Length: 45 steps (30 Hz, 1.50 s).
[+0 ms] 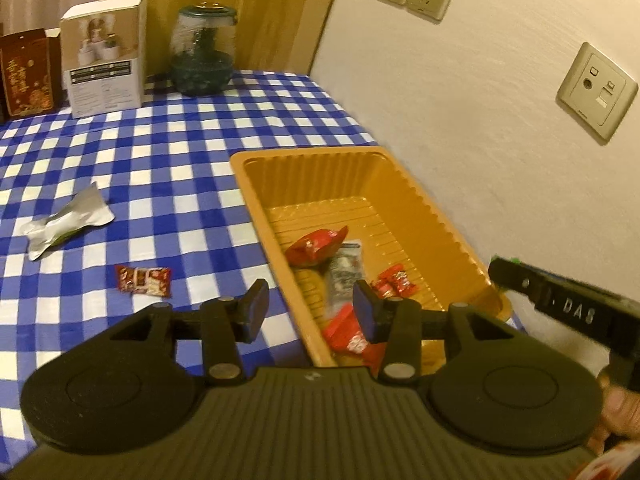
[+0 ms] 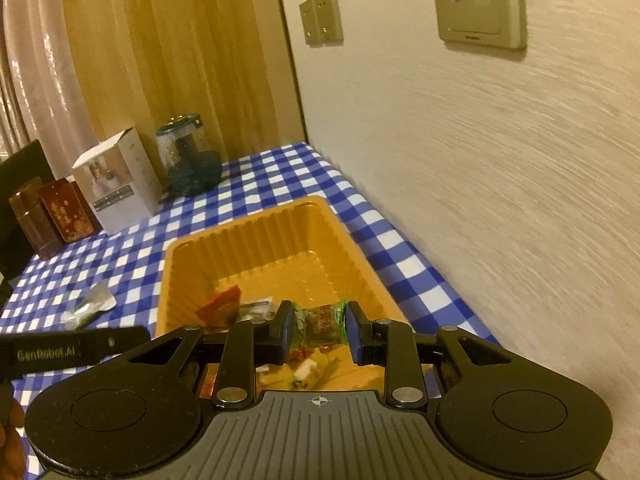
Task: Organize snacks
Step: 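Lower both candies into the tray and open both grippers, then withdraw both open grippers from the tray back over the table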
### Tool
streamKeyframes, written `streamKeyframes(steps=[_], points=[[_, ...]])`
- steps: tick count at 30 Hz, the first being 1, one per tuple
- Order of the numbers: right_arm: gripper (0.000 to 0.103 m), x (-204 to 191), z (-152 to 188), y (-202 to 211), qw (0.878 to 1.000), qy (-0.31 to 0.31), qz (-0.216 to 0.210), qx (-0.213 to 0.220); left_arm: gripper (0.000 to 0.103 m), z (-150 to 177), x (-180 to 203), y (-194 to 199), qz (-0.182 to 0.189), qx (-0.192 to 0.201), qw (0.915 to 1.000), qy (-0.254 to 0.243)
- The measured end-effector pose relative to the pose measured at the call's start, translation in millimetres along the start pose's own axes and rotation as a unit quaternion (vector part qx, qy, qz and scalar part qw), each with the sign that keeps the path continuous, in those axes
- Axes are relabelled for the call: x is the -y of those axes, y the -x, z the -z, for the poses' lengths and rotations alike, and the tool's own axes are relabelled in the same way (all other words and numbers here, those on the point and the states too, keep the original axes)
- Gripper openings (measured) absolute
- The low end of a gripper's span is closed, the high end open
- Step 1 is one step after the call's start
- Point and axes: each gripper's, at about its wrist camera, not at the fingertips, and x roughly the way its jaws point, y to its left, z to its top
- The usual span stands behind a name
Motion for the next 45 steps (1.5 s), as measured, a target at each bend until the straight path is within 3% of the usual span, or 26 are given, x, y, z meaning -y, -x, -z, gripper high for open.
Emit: streamKeyframes(steps=[7,8,9,11,25,41,45], points=[[0.029,-4,-8,-9,1.0,-0.015,-0.02,0.002,0.042,6,-11,5,-0.002,0.0,0.9999,0.012],[0.033,-4,-10,-12,0.999,-0.022,-0.031,0.0,0.042,7,-12,6,-0.003,0.0,0.9999,0.013],[0.051,-3,-11,-13,0.999,-0.031,-0.041,-0.002,0.043,8,-13,7,-0.004,0.0,0.9999,0.015],[0.069,1,-14,-13,0.997,-0.052,-0.049,0.006,0.043,10,-16,9,-0.006,0.001,0.9999,0.016],[0.069,-1,0,24,0.997,-0.073,-0.02,0.002,0.051,31,-24,48,-0.023,0.006,0.9995,0.02],[0.07,-47,47,90,0.996,-0.074,-0.035,-0.022,0.079,60,-31,121,-0.038,0.019,0.9991,0.007],[0.07,-60,58,101,0.997,-0.062,-0.04,-0.03,0.081,70,-40,138,-0.047,0.022,0.9987,0.005]])
